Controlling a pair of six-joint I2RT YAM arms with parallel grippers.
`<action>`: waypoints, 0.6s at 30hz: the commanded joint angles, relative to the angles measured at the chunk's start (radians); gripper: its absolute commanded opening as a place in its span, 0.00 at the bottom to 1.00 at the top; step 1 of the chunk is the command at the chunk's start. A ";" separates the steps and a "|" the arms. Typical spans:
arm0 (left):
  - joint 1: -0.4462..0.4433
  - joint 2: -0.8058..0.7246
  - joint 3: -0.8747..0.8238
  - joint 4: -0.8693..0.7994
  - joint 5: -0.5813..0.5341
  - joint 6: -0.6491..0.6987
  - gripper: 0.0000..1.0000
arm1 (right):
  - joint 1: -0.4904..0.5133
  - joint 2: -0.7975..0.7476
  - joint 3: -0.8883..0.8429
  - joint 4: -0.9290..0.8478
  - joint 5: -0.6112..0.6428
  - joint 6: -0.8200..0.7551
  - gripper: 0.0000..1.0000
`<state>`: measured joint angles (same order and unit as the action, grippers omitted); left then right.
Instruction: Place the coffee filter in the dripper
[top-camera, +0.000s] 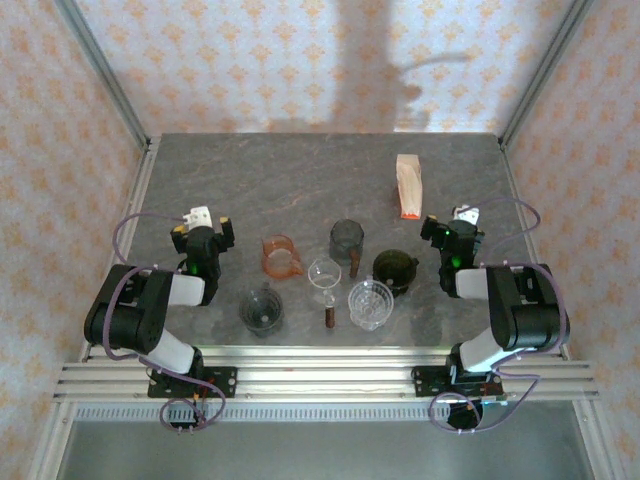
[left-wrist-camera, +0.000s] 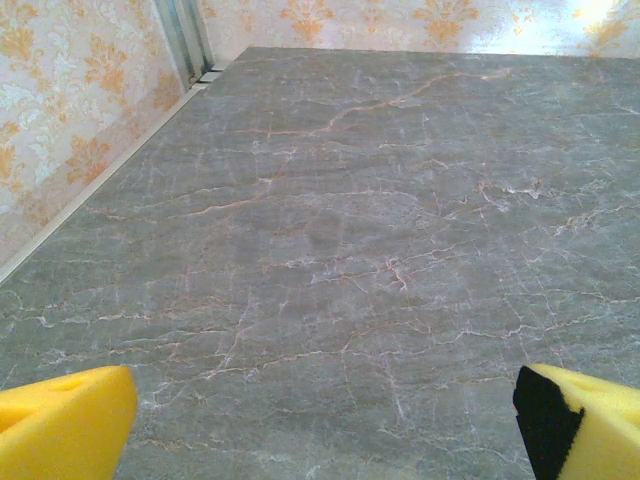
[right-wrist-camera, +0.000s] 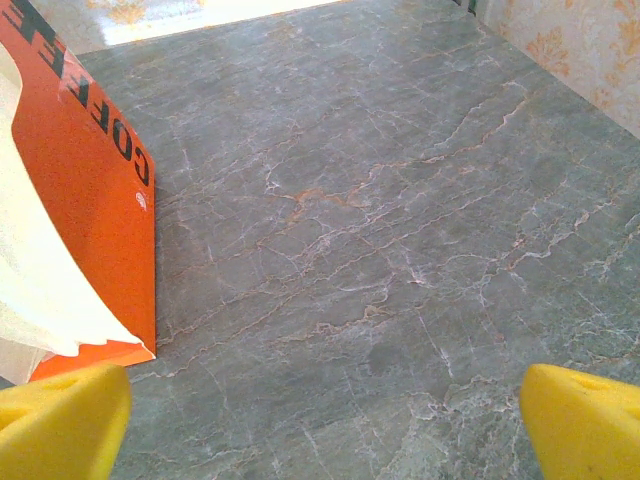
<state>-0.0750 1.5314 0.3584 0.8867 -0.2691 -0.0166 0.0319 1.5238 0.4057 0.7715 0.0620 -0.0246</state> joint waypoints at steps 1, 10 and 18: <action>-0.004 0.004 0.017 0.027 -0.006 0.019 1.00 | -0.006 0.002 0.015 0.007 0.001 -0.011 0.99; -0.012 -0.051 -0.014 0.045 -0.032 0.026 1.00 | -0.011 -0.094 0.139 -0.282 0.036 0.008 0.99; -0.014 -0.218 0.102 -0.285 -0.133 -0.016 1.00 | 0.008 -0.195 0.221 -0.522 0.134 0.119 0.99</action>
<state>-0.0853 1.3579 0.4007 0.7361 -0.3424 -0.0238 0.0311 1.3697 0.6071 0.3920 0.1184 0.0303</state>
